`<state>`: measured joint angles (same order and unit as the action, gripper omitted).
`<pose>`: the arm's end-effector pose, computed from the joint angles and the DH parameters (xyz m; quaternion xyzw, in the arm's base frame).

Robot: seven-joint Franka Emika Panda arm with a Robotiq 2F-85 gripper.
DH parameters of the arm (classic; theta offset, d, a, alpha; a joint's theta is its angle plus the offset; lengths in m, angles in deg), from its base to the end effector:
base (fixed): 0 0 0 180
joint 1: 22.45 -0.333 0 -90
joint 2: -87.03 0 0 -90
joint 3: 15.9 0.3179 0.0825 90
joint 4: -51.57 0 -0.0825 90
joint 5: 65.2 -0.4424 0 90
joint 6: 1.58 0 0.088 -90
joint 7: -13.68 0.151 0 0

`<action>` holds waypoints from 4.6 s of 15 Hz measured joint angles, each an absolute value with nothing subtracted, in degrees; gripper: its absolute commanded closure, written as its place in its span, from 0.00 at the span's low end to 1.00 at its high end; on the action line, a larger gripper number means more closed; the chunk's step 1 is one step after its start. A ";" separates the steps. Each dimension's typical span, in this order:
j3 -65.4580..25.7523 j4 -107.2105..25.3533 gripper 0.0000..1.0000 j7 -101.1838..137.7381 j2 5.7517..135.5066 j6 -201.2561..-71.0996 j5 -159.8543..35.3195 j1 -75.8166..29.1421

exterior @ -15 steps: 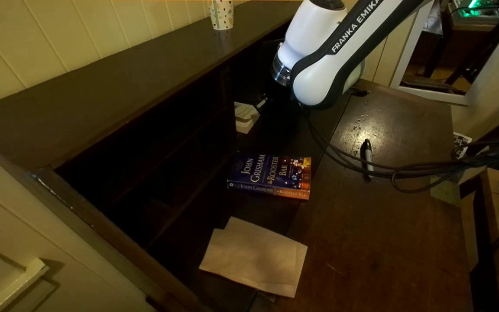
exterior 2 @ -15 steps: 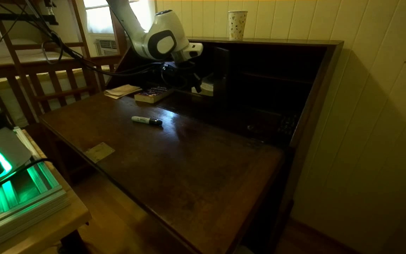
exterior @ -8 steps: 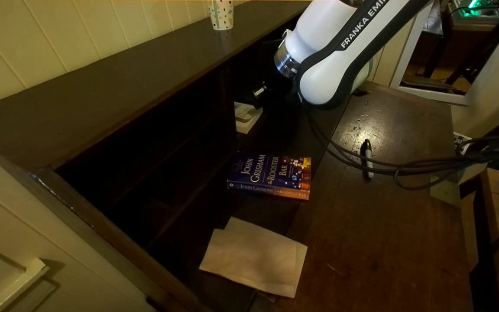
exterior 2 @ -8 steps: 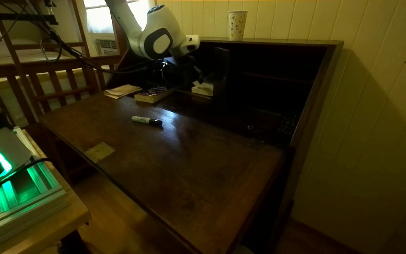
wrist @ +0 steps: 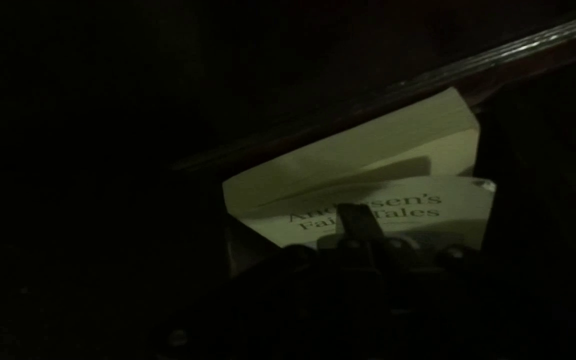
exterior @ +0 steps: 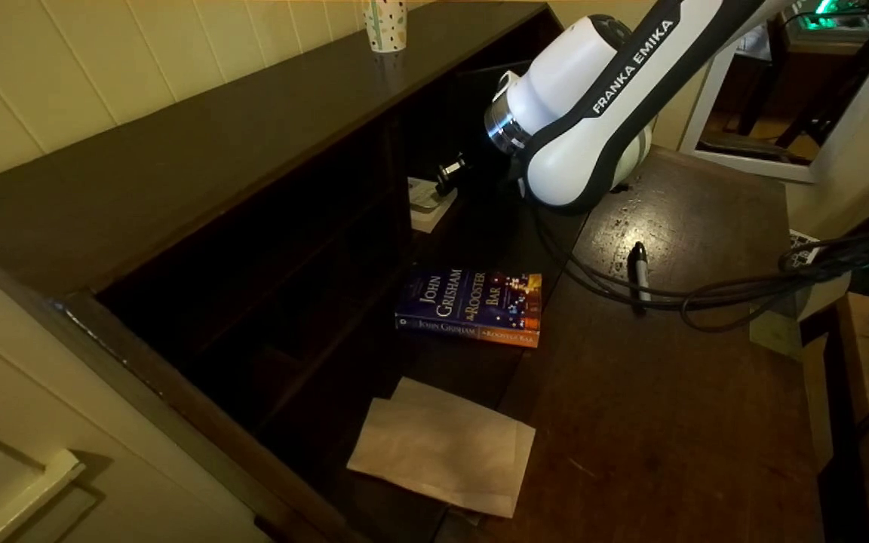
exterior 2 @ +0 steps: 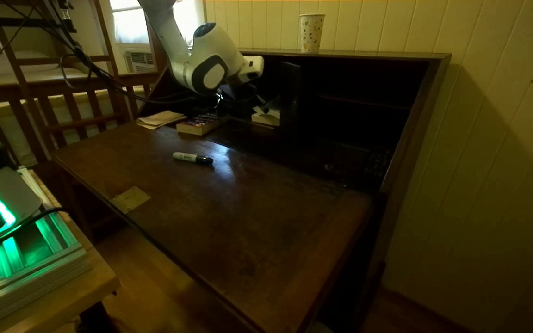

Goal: Move the two books

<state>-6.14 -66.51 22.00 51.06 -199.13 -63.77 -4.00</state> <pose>0.6829 -0.1037 0.1372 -0.9128 0.1578 -0.3747 0.0381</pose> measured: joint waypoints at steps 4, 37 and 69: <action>-4.77 -66.13 1.00 21.99 49.58 -202.59 -61.73 -1.35; -4.66 -63.81 1.00 14.98 53.08 -179.13 -59.86 -2.67; -3.62 -77.96 1.00 -19.90 67.32 -164.40 -69.49 -1.09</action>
<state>-3.62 -77.96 -19.90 67.32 -164.40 -69.49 -1.09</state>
